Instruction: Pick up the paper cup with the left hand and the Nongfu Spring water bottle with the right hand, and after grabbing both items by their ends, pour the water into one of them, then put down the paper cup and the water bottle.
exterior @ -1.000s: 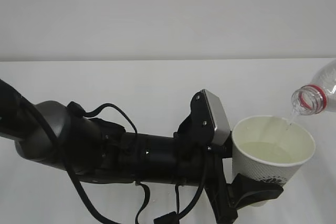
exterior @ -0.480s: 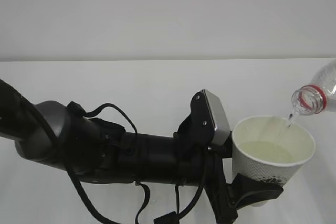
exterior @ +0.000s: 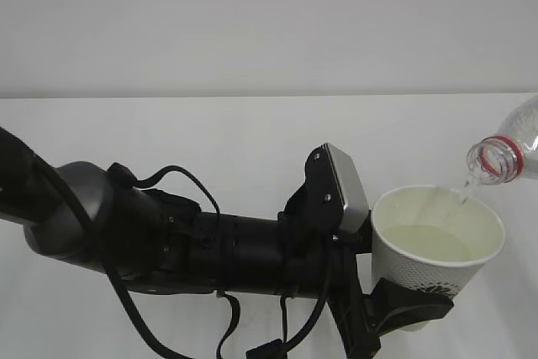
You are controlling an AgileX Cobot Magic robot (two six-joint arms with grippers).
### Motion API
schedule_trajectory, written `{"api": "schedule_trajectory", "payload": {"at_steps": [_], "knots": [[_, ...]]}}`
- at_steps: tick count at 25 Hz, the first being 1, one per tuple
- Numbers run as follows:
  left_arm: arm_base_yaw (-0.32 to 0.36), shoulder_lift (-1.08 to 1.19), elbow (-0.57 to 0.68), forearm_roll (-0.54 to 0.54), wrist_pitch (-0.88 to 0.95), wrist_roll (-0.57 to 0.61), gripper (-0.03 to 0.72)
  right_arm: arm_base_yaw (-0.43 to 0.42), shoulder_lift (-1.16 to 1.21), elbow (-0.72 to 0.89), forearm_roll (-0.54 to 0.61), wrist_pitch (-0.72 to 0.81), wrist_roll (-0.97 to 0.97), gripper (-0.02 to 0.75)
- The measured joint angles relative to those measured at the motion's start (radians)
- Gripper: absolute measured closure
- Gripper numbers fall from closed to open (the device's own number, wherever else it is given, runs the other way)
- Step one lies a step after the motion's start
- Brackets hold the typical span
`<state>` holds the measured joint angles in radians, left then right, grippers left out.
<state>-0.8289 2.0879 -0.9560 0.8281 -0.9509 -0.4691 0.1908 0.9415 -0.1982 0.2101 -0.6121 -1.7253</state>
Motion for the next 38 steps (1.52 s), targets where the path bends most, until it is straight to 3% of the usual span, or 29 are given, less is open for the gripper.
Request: {"api": "schedule_trajectory", "payload": {"at_steps": [38], "knots": [[0.0, 0.002, 0.0, 0.0, 0.002, 0.0, 0.16, 0.0, 0.0, 0.0, 0.0, -0.002, -0.01, 0.36]]}}
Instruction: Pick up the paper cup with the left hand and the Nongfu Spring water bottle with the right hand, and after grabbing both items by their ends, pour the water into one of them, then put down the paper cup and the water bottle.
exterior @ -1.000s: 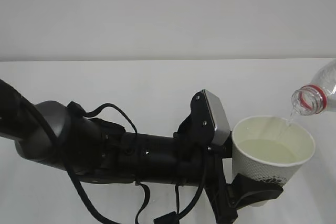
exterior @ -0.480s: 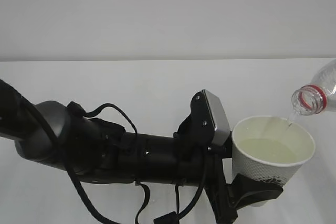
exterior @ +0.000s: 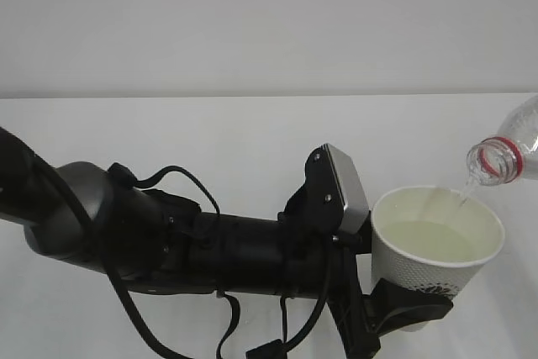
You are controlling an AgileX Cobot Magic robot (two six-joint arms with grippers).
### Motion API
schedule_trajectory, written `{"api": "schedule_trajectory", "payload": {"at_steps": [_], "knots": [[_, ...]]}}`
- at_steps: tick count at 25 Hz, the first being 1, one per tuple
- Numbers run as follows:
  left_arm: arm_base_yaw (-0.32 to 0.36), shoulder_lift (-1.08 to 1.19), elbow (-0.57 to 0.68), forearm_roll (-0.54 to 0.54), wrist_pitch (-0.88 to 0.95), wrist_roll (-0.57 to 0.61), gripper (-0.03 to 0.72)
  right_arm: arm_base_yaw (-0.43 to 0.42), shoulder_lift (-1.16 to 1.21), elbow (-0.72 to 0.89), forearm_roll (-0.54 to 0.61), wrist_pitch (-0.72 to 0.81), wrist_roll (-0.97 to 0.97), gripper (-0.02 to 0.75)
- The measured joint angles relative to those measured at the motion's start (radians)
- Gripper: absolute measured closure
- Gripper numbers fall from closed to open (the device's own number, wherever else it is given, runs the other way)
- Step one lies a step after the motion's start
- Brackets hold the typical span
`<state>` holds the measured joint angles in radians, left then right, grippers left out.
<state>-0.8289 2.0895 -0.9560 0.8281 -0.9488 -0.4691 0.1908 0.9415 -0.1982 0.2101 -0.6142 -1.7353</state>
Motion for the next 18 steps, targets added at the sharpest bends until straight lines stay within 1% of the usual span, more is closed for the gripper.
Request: {"api": "schedule_trajectory", "payload": {"at_steps": [18], "knots": [[0.0, 0.0, 0.0, 0.0, 0.002, 0.0, 0.16, 0.0, 0.0, 0.0, 0.0, 0.0, -0.002, 0.36]]}}
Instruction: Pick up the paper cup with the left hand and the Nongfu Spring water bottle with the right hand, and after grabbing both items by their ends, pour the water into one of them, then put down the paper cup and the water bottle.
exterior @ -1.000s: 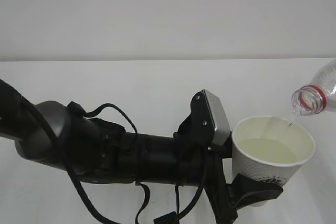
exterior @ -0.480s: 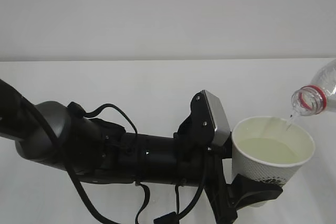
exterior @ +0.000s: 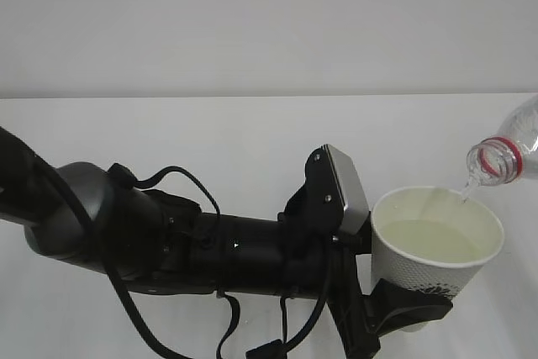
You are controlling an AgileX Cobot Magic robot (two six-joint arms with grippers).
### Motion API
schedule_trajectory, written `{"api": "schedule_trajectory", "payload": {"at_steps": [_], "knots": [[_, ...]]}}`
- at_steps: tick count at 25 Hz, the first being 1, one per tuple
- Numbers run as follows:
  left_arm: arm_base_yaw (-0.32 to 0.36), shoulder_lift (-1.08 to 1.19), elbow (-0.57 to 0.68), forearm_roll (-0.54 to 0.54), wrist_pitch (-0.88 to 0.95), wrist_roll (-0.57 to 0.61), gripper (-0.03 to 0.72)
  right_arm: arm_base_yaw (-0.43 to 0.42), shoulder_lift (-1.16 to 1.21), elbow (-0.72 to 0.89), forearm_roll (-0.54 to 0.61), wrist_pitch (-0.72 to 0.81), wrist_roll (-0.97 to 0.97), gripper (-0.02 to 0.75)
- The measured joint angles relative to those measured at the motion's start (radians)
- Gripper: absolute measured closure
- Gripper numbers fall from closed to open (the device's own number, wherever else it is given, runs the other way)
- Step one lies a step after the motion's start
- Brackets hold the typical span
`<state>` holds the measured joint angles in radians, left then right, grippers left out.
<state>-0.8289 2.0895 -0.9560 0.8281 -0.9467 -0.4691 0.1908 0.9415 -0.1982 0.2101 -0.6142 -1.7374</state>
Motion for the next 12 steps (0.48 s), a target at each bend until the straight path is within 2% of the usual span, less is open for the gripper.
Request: {"api": "schedule_trajectory", "payload": {"at_steps": [12], "knots": [[0.0, 0.0, 0.0, 0.0, 0.0, 0.0, 0.16, 0.0, 0.0, 0.0, 0.0, 0.0, 0.032, 0.36]]}}
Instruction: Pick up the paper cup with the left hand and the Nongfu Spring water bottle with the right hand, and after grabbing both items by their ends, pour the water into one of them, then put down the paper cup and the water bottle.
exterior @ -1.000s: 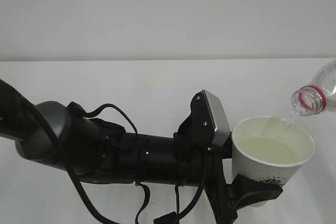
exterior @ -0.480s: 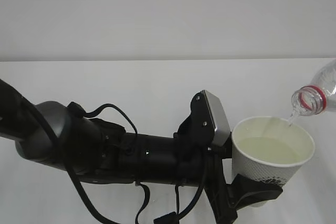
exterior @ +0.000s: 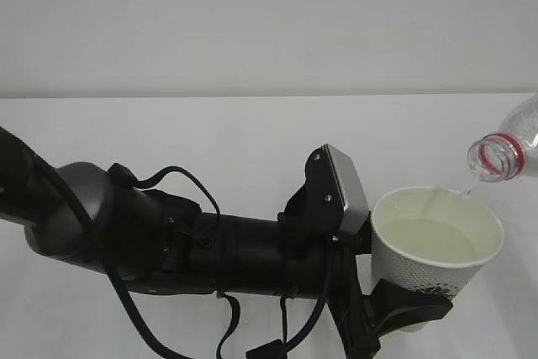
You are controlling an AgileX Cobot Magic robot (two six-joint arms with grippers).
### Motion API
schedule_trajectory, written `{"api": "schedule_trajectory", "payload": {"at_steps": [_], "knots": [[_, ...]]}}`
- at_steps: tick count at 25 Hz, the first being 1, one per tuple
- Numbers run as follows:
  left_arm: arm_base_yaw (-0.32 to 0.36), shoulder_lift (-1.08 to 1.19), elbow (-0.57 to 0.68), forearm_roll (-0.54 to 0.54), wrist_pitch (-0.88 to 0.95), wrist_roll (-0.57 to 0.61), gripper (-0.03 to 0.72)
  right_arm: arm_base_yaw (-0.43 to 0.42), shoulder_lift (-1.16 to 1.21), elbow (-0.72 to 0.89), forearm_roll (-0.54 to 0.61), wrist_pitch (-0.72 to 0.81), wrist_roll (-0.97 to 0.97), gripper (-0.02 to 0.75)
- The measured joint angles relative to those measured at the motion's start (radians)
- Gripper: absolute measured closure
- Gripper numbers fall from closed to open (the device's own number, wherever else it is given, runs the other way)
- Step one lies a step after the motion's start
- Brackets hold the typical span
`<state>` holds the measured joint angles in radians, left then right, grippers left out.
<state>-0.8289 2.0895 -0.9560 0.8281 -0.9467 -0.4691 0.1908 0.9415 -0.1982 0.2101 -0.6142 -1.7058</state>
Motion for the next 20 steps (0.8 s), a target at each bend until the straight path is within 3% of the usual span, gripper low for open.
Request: {"api": "schedule_trajectory", "payload": {"at_steps": [10, 20], "knots": [[0.0, 0.0, 0.0, 0.0, 0.0, 0.0, 0.16, 0.0, 0.0, 0.0, 0.0, 0.007, 0.05, 0.36], [0.0, 0.0, 0.0, 0.0, -0.005, 0.0, 0.16, 0.0, 0.0, 0.0, 0.0, 0.007, 0.245, 0.36]]}}
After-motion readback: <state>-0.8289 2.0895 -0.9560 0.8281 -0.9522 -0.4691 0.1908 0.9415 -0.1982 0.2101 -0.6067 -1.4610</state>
